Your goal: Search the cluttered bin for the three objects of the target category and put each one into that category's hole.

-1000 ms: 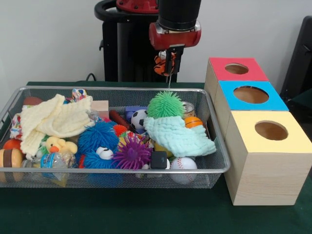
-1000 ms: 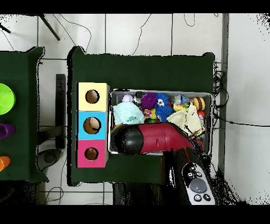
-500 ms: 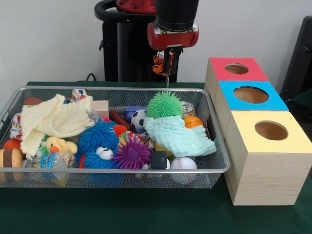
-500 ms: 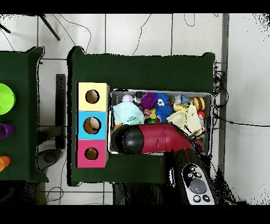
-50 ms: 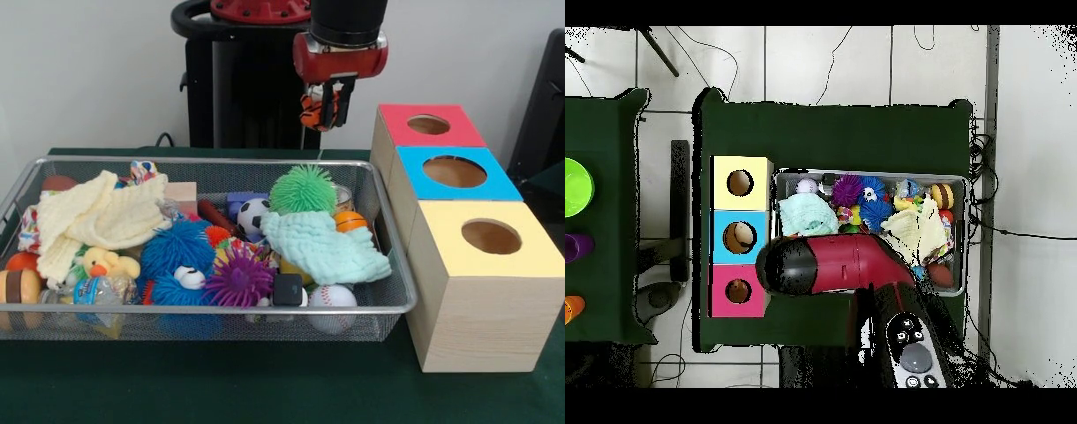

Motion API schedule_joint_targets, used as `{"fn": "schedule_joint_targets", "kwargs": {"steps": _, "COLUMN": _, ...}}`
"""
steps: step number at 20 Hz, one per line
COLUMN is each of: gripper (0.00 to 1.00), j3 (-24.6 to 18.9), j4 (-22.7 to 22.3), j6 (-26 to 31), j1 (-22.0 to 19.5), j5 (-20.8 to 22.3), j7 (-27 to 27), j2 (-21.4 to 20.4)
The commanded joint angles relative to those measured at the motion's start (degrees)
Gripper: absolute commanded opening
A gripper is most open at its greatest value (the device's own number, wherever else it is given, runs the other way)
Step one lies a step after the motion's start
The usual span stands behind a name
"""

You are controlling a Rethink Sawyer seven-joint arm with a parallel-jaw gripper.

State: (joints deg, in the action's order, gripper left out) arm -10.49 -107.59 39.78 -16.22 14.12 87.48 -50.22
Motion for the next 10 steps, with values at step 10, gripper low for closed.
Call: {"fn": "schedule_joint_targets", "kwargs": {"steps": 10, "gripper": 0.00, "j3": 4.74, "j4": -2.50, "j6": 7.11, "j1": 5.48, "j5": -7.38, "j7": 13.65, "j2": -1.93}}
